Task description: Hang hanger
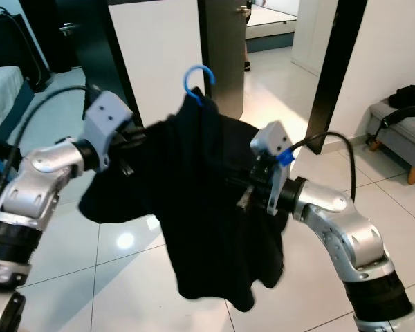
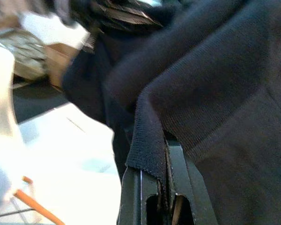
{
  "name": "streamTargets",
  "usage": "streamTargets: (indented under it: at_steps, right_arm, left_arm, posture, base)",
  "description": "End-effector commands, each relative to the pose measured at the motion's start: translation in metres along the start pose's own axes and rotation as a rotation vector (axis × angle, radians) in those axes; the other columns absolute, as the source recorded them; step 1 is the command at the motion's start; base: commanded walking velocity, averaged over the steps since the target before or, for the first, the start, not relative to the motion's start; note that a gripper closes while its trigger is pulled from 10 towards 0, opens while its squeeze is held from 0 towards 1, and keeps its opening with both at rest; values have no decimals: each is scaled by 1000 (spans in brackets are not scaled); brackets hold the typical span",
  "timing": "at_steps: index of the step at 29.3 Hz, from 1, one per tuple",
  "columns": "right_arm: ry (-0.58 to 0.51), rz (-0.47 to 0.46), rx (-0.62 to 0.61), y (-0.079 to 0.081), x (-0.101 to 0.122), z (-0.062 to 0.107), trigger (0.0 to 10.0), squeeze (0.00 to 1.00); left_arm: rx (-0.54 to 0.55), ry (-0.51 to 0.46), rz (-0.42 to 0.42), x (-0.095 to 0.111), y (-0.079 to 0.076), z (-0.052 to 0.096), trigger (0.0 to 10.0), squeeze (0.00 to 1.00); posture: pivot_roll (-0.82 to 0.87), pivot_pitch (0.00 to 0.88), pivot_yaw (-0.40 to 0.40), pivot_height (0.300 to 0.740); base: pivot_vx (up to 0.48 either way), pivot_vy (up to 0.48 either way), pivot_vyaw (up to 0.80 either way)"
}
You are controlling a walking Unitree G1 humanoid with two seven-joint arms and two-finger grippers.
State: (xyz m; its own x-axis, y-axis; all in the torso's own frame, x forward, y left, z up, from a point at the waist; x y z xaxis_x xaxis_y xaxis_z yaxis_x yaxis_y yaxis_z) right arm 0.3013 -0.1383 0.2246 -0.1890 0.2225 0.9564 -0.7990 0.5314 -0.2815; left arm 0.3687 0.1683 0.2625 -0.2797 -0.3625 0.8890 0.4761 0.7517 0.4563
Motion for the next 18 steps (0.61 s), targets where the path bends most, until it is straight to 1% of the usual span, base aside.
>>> streamTargets:
  at_steps: [1, 3, 5, 6, 7, 8, 12, 13, 14, 15, 16, 17, 18]
  right_arm:
    - [41, 25, -69, -12, -4, 4, 10000, 0]
    - [41, 25, -69, -12, -4, 4, 10000, 0]
    - [80, 42, -209, -35, -7, 11, 10000, 0]
    - [67, 21, -287, -47, -5, 14, 10000, 67]
    - [50, 3, -327, -53, -3, 16, 10000, 573]
    - [28, -5, -331, -55, 0, 17, 10000, 1000]
    - [2, -11, -306, -53, 5, 18, 10000, 1000]
    - [-76, -16, -154, -35, 18, 22, 10000, 1000]
    - [-95, -8, -89, -28, 22, 26, 10000, 1000]
    - [-95, -8, -89, -28, 22, 26, 10000, 1000]
    - [-98, -12, -38, -22, 23, 29, 10000, 1000]
    - [-98, -12, -38, -22, 23, 29, 10000, 1000]
    - [-93, -5, 6, -17, 23, 32, 10000, 1000]
  left_arm:
    - [74, -18, -29, 7, 20, 8, 0, 0]
    - [74, -18, -29, 7, 20, 8, 0, 0]
    - [57, -29, -59, 9, 23, 11, 0, 0]
    - [32, -48, -79, 12, 22, 13, 0, 0]
    - [10, -64, -94, 14, 20, 14, 0, 0]
    - [-17, -79, -110, 17, 17, 14, 0, 0]
    - [-41, -92, -122, 19, 14, 14, 0, 0]
    - [-21, -115, -126, 22, 16, 15, 0, 0]
    - [-6, -127, -125, 23, 18, 15, 0, 0]
    - [-6, -127, -125, 23, 18, 15, 0, 0]
    - [13, -136, -124, 24, 21, 16, 0, 0]
    - [13, -136, -124, 24, 21, 16, 0, 0]
    - [34, -144, -122, 25, 24, 16, 0, 0]
  posture:
    - [-55, 0, 34, 740]
    - [-55, 0, 34, 740]
    - [-55, 0, 34, 740]
    - [-55, 0, 34, 740]
    - [-55, 0, 34, 740]
    - [-53, 0, 31, 740]
    - [-53, 0, 31, 740]
    - [-52, 0, 27, 740]
    - [-52, 0, 27, 740]
    - [-52, 0, 27, 740]
    - [-52, 0, 27, 740]
    - [-52, 0, 27, 740]
    - [-52, 0, 27, 740]
  base:
    - [0, 0, 0]
    - [0, 0, 0]
    - [0, 0, 0]
    - [0, 0, 0]
    - [0, 0, 0]
    - [0, 0, 0]
    - [0, 0, 0]
    - [0, 0, 0]
    - [0, 0, 0]
    - [0, 0, 0]
    - [0, 0, 0]
    - [0, 0, 0]
    - [0, 0, 0]
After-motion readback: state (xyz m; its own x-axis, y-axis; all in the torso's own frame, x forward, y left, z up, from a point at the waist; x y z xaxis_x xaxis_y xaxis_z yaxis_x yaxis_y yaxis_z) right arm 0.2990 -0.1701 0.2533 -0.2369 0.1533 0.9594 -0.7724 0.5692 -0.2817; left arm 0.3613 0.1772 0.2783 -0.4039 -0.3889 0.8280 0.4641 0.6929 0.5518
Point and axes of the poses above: a point about 5 cm out from each wrist's last joint towards the gripper, its own z axis pointing back from the gripper into the wrist, its own x axis along the axis of the wrist's last joint, y = z × x, the point moved 2 cm from there along -z, pointing out of the wrist towards the gripper, and after that the axes turned 6 degrees about z, right-handed, at the moved point
